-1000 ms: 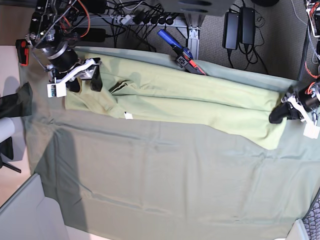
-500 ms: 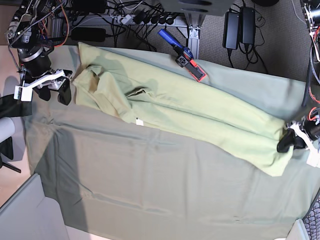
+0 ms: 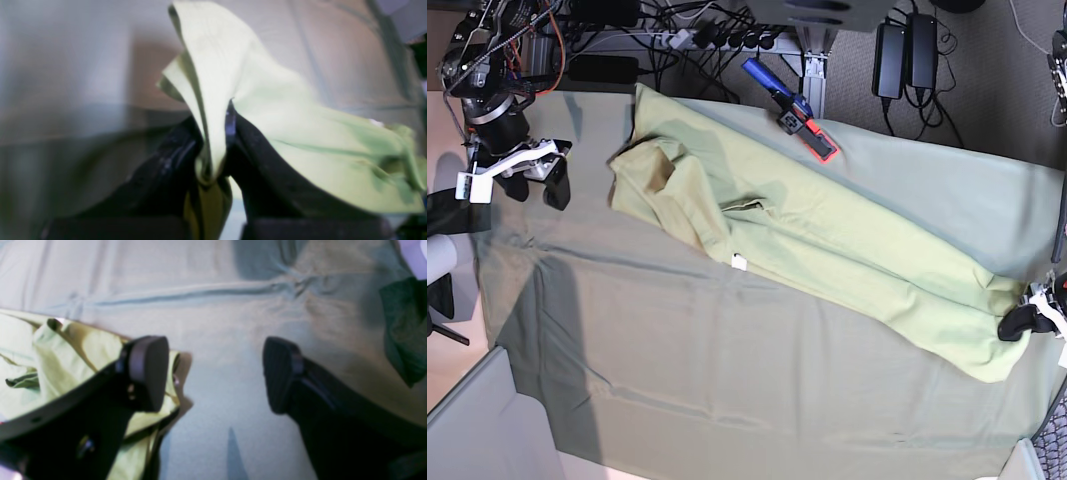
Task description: Fold the T-shirt properly
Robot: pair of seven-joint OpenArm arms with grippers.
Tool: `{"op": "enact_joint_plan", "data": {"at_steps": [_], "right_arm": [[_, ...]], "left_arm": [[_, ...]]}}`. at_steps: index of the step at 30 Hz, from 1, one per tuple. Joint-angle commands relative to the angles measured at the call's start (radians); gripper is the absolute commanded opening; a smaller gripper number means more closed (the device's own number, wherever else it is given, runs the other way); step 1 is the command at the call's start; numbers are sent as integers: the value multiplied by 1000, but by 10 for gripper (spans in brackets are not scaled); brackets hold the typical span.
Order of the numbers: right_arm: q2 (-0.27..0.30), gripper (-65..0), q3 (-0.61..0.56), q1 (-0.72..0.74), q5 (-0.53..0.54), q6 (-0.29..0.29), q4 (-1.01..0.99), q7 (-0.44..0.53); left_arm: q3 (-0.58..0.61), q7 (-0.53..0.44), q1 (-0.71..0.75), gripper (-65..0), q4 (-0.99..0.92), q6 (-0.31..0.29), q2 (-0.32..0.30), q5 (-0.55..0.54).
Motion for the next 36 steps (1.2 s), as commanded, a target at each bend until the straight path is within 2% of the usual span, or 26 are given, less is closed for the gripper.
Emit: {"op": "enact_joint_plan", "data": {"at_steps": [1, 6, 9, 13, 16, 23, 24, 27, 29, 31, 36], "right_arm": [[16, -214, 10, 3, 10, 22, 18, 17], [17, -214, 10, 6, 11, 22, 18, 16], [16, -214, 10, 6, 12, 22, 18, 16], [16, -214, 10, 5, 11, 22, 18, 16], [16, -214, 10, 5, 12, 22, 18, 16], [16, -214, 10, 5, 12, 22, 18, 15], [16, -214, 10, 5, 12, 22, 18, 15], [16, -214, 10, 5, 12, 22, 18, 15], [16, -214, 10, 5, 12, 22, 18, 15], [16, -214, 10, 5, 12, 22, 18, 15], [16, -214, 10, 5, 11, 21, 18, 14]], "left_arm": [[-5, -19, 5, -650, 61, -12, -12, -44], [0, -8, 127, -650, 323, -12, 77, -44], [55, -15, 171, -650, 423, -12, 133, 5], [209, -24, 181, -650, 445, -12, 176, 71], [314, -24, 180, -650, 445, -12, 201, 72], [446, -55, 180, -650, 445, -12, 271, 146], [461, -74, 181, -613, 445, -12, 273, 161], [502, -130, 180, -380, 445, -12, 274, 231], [522, -132, 181, -263, 445, -12, 275, 231], [539, -127, 180, -223, 445, -12, 275, 213], [563, -125, 180, -223, 445, -12, 278, 155]]}}
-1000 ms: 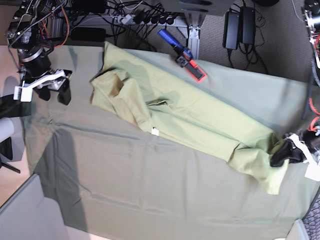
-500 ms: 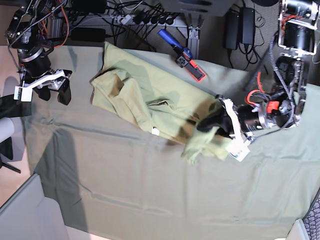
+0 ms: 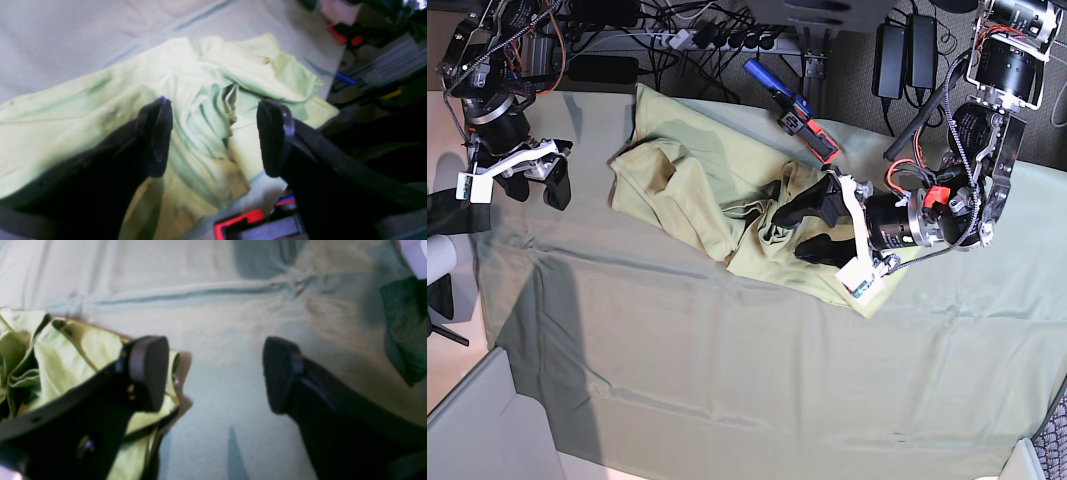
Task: Fold the T-shirt properly
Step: 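Lift the hem end with left gripper and fold toward the collar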
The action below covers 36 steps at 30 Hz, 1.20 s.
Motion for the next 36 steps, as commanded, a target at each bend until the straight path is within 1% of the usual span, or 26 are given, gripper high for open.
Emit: {"op": "enact_joint_plan", "data": {"at_steps": [1, 2, 4, 6, 9, 14, 19, 21, 25, 30, 34, 36], "right_arm": [[16, -213, 10, 5, 12, 21, 18, 12], [16, -213, 10, 5, 12, 14, 18, -1], [15, -213, 11, 2, 12, -31, 17, -32], [-4, -213, 13, 2, 13, -44, 16, -63], [-61, -213, 12, -16, 66, -42, 15, -75], [-172, -213, 10, -31, 100, -38, 15, -77], [-252, -213, 9, -30, 102, -38, 12, -76], [-275, -213, 9, -30, 101, -38, 6, -68], [-298, -213, 8, -27, 98, -38, -24, -61], [-297, -213, 3, -13, 101, -38, -134, -46], [-300, -213, 3, -6, 151, 0, -164, -55], [-299, -213, -4, -6, 154, 0, -164, -61]], "left_arm": [[-2, -21, -20, -223, 18, -10, 3, -27], [-2, -21, -24, -223, 18, -10, 3, -26], [-8, -19, -31, -223, 18, -10, 2, -25], [-26, -17, -33, -223, 18, -10, 2, -25], [-67, -17, -32, -223, 18, -10, 2, -27], [-125, -14, -33, -223, 18, -10, 2, -26], [-134, 33, -32, -223, 18, -10, 2, -27], [-134, 39, -33, -223, 18, -10, 2, -27], [-134, 38, -33, -223, 18, -10, 2, -42], [-134, 39, -33, -223, 18, -10, 2, -46], [-134, 39, -33, -223, 18, -10, 2, -49], [-134, 39, -32, -223, 18, -10, 2, -49]]}}
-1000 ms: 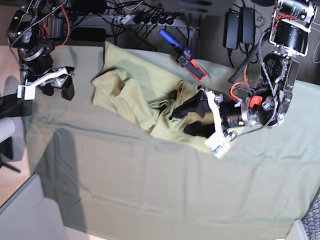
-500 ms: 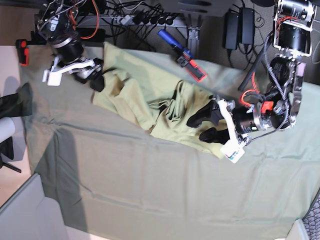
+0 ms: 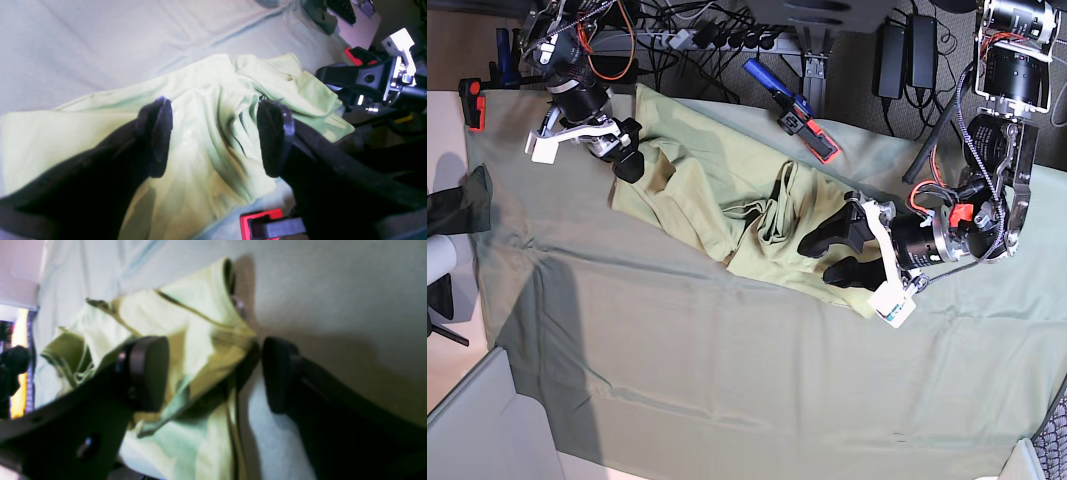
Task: Fold the T-shirt properly
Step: 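Lift the hem end with left gripper and fold toward the collar, then open left gripper and pull right gripper back along the collar end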
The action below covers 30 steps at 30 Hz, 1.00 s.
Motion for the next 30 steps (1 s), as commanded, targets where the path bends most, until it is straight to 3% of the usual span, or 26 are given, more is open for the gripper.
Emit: {"op": "enact_joint_plan", "data": {"at_steps": [1, 9, 14, 17, 21, 22, 24, 28, 30], "right_arm": [[6, -213, -5, -3, 3, 18, 8, -13], [5, -214, -120, -3, -12, 18, 8, -9], [6, -219, -134, 1, -31, 18, 8, 13], [6, -329, -133, 8, -38, 18, 8, 14], [6, -608, -133, 8, -39, 18, 8, 61], [7, -650, -133, 8, -39, 18, 8, 74], [10, -650, -133, 8, -45, 18, 8, 79], [18, -650, -121, 8, -81, 18, 8, 82], [18, -650, -95, 8, -84, 18, 8, 82]], "left_arm": [[-2, -18, -17, -223, 18, -10, -3, -24], [-2, -18, -17, -223, 18, -10, -3, -24], [-2, -18, -17, -223, 18, -10, -3, -23], [-2, -18, -17, -223, 18, -10, -3, -23], [-2, -18, -18, -223, 18, -10, -3, -24], [-2, -18, -18, -223, 18, -10, -3, -24], [-2, -14, -18, -223, 18, -10, -3, -47], [-35, 29, -17, -224, 26, -10, -3, -198], [-61, 34, -18, -224, 29, -10, -3, -208]]}}
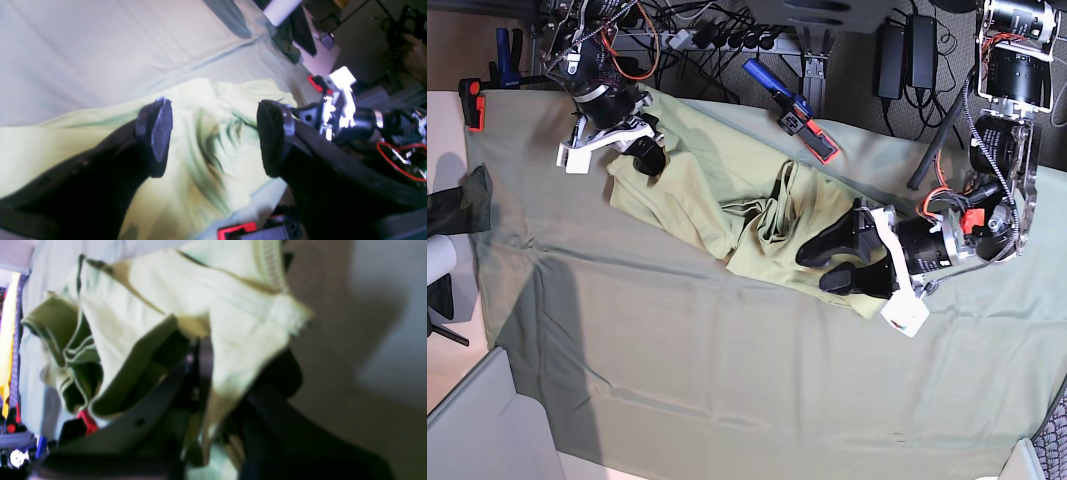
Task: Fold the T-shirt properly
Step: 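Open left gripper and pull right gripper back along the collar end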
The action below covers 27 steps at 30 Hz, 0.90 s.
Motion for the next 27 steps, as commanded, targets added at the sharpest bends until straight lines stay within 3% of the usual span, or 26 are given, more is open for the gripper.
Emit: {"op": "enact_joint_plan", "data": {"at_steps": [1, 8, 15, 27], "right_arm": [[11, -650, 27, 5, 9, 16, 13, 19], [83, -650, 148, 4, 19, 16, 13, 19], [157, -650, 211, 5, 23, 16, 13, 8], [144, -650, 216, 5, 91, 16, 15, -15]], "left_arm": [[-18, -15, -16, -224, 20, -10, -3, -23], [-102, -15, -16, -224, 20, -10, -3, -23], [-109, -12, -16, -224, 20, -10, -32, -32], [-114, -12, -16, -224, 20, -10, -34, -37]]}}
